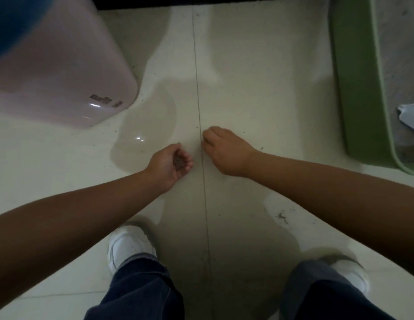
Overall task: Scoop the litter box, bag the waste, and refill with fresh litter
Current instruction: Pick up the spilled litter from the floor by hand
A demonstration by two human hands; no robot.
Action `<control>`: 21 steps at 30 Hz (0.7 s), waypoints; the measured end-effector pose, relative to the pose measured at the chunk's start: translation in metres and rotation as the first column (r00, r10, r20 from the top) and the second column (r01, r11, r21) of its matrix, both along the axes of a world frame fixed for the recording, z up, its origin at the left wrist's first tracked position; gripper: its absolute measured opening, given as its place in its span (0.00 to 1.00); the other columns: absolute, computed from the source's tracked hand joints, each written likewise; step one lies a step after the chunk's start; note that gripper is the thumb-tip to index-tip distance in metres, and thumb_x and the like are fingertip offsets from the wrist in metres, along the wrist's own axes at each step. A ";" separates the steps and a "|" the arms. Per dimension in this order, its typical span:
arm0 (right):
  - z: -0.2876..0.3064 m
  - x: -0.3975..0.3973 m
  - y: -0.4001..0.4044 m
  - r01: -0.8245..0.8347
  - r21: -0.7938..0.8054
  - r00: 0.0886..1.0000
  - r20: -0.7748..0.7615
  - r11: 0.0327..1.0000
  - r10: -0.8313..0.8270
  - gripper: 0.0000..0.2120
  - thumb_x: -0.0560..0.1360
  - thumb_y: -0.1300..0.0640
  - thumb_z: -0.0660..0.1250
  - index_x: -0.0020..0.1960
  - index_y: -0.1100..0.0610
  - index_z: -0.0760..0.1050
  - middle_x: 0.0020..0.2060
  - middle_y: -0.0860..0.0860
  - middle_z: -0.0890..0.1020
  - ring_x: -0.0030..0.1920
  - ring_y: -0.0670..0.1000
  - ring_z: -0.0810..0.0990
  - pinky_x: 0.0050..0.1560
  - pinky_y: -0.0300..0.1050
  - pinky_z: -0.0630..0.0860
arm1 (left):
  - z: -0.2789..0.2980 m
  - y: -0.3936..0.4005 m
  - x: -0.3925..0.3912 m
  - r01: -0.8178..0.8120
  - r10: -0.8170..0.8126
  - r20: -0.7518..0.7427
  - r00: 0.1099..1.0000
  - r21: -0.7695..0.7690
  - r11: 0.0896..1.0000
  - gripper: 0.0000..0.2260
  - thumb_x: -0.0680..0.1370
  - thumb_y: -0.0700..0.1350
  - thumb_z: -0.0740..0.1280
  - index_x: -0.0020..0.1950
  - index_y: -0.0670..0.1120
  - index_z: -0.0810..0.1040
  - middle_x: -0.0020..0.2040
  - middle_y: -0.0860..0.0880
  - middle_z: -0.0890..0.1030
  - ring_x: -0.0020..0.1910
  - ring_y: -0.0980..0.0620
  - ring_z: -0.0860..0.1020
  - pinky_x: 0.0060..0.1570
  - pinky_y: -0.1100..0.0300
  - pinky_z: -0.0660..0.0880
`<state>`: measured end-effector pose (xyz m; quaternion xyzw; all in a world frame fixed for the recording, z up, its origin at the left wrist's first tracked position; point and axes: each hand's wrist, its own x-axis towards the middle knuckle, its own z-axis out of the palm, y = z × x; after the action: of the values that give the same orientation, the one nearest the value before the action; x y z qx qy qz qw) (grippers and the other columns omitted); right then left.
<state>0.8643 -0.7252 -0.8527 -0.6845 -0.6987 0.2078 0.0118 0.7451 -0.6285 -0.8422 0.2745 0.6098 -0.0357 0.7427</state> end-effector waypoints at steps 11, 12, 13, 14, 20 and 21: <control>0.003 0.017 -0.072 -0.040 -0.196 0.999 -0.020 0.980 0.037 0.15 0.82 0.59 0.49 0.63 0.61 0.67 0.60 0.56 0.71 0.57 0.57 0.72 0.56 0.44 0.62 | -0.001 -0.007 0.010 0.048 -0.046 0.038 0.998 -0.045 0.998 0.18 0.81 0.43 0.55 0.32 0.42 0.67 0.18 0.50 0.74 0.16 0.56 0.74 0.19 0.71 0.70; 0.008 0.018 -0.083 -0.064 -0.176 0.998 0.010 0.982 0.067 0.15 0.81 0.59 0.49 0.63 0.61 0.68 0.60 0.56 0.72 0.57 0.57 0.72 0.56 0.43 0.63 | -0.001 -0.008 0.010 0.063 -0.061 0.037 0.997 -0.047 0.997 0.18 0.81 0.43 0.55 0.32 0.42 0.67 0.18 0.50 0.74 0.17 0.57 0.74 0.19 0.71 0.70; 0.011 0.017 -0.091 -0.034 -0.178 0.999 0.025 0.983 0.039 0.15 0.81 0.59 0.49 0.62 0.62 0.69 0.58 0.56 0.73 0.56 0.56 0.73 0.55 0.41 0.63 | -0.001 -0.010 0.011 0.078 -0.076 0.036 0.996 -0.048 0.996 0.18 0.81 0.43 0.55 0.32 0.42 0.67 0.18 0.50 0.75 0.17 0.57 0.74 0.19 0.71 0.70; 0.015 0.018 -0.094 0.039 -0.152 0.999 0.027 0.988 -0.036 0.14 0.81 0.60 0.50 0.60 0.63 0.71 0.56 0.56 0.75 0.55 0.57 0.74 0.54 0.40 0.65 | -0.001 -0.012 0.012 0.090 -0.088 0.037 0.995 -0.050 0.995 0.18 0.81 0.43 0.55 0.32 0.42 0.67 0.18 0.49 0.75 0.17 0.57 0.74 0.19 0.71 0.71; 0.006 0.034 -0.060 0.162 -0.122 0.985 0.080 0.979 -0.153 0.19 0.68 0.61 0.53 0.46 0.73 0.77 0.45 0.68 0.81 0.43 0.66 0.81 0.40 0.54 0.80 | 0.000 -0.020 0.014 0.163 -0.161 0.034 0.986 -0.071 0.984 0.17 0.81 0.42 0.55 0.32 0.41 0.68 0.19 0.49 0.76 0.18 0.56 0.75 0.20 0.71 0.72; 0.002 0.037 -0.052 0.145 -0.087 0.986 0.095 0.986 -0.136 0.20 0.66 0.61 0.54 0.46 0.74 0.77 0.45 0.69 0.81 0.43 0.67 0.81 0.38 0.56 0.80 | 0.000 -0.022 0.015 0.177 -0.174 0.038 0.984 -0.079 0.981 0.18 0.81 0.43 0.55 0.32 0.41 0.69 0.19 0.49 0.76 0.18 0.56 0.76 0.20 0.70 0.72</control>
<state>0.9012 -0.7770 -0.8502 -0.7404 -0.6380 0.2083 -0.0367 0.7598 -0.6501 -0.8417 0.2970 0.5695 -0.1216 0.7568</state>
